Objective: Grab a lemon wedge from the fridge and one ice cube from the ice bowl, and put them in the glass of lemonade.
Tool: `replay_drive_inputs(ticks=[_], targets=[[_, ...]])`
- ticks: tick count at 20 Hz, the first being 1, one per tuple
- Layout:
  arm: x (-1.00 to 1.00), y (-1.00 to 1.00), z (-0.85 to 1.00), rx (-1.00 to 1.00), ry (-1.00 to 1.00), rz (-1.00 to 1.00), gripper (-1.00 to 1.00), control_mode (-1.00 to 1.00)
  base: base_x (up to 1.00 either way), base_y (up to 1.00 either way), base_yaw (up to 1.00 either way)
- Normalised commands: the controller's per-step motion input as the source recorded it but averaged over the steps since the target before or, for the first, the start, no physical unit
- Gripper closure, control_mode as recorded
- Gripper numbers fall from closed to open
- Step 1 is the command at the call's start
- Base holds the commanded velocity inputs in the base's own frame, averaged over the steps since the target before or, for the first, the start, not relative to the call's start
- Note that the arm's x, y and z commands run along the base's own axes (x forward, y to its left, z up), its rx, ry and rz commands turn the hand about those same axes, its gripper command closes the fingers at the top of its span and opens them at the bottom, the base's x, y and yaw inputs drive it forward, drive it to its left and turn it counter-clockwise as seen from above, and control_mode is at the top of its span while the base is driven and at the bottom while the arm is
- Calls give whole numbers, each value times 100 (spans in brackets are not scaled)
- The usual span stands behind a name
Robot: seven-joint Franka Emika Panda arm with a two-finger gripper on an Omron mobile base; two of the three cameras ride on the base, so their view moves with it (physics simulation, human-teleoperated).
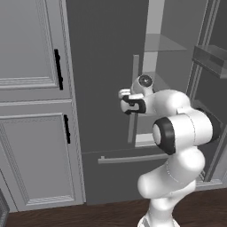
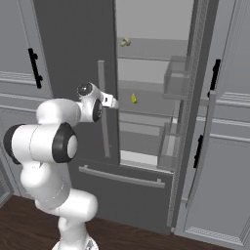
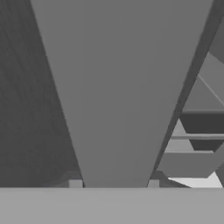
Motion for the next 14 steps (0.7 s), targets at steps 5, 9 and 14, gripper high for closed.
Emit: replay_drive_inputs(ticks=[5, 9, 14], targets=[[-59, 95, 9, -5, -1, 13, 100, -100, 0, 0, 0], [-97, 100, 16, -10, -1, 15, 100, -100, 0, 0, 0], [-100, 100, 68, -10, 5, 15, 100, -100, 0, 0, 0]])
